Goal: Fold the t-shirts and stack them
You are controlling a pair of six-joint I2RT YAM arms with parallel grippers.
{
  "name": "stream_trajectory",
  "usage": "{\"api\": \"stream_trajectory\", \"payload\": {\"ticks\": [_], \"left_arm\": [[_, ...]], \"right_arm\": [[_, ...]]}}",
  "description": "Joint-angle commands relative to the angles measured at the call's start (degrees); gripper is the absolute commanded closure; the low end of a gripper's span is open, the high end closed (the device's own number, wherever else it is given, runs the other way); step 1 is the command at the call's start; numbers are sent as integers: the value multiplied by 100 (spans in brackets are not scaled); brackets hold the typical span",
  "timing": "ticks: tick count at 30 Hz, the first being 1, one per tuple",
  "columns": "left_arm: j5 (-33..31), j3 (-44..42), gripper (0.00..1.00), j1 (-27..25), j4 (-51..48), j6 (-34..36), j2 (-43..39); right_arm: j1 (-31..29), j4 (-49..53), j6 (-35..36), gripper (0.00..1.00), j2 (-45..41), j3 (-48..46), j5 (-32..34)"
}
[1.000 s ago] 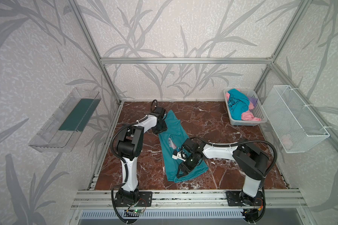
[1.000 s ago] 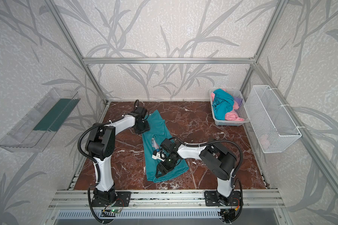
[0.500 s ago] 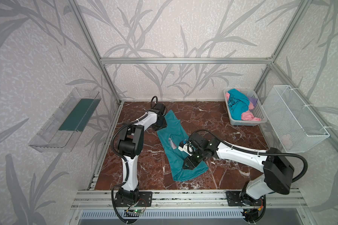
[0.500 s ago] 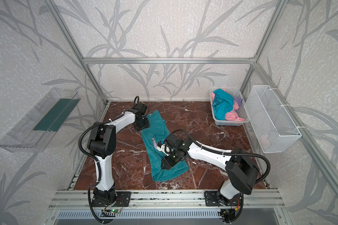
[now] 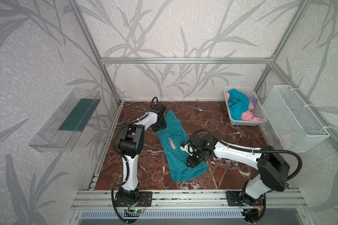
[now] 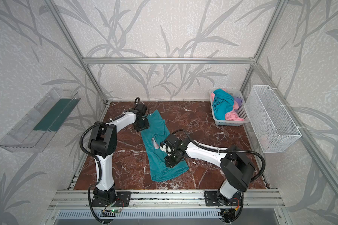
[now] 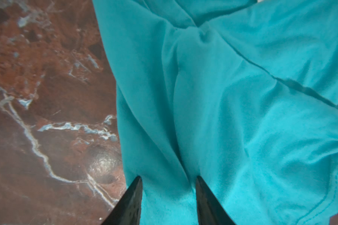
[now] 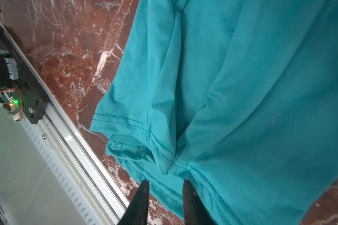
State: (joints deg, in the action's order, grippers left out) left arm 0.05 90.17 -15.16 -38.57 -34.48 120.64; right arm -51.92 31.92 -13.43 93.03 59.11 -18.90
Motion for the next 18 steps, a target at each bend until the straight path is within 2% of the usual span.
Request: {"api": "stream_trajectory", "payload": {"ticks": [1,3,7,8,11,12,14,18], "left_arm": [[-96,77,54,-17,-143,40,179],[-83,89,54,-14,-118,37,196],[-81,144,54,-14,-124,50,236],[-95,171,54,-14,-138,60,253],[-112,259,54,-14,-169,96,323],[-124,288,54,-14,-179,105,352],[-157,345,54,-6,-174,115,430],[-183,523,54,1,-208,132,651]], "right_arm": [[-109,-80,51,62,309,257,163],[-177,-139,68,54,443,391,185],[-265,-307,69,52,954,528,168],[-287,-320,69,55,1048,569,138],[-406,-296,92,85,1148,699,-98],[-462,-305,126,92,1117,719,-245],[-542,-441,154,98,990,703,-763],[-556,-1082,-164,99,668,456,-2077]]}}
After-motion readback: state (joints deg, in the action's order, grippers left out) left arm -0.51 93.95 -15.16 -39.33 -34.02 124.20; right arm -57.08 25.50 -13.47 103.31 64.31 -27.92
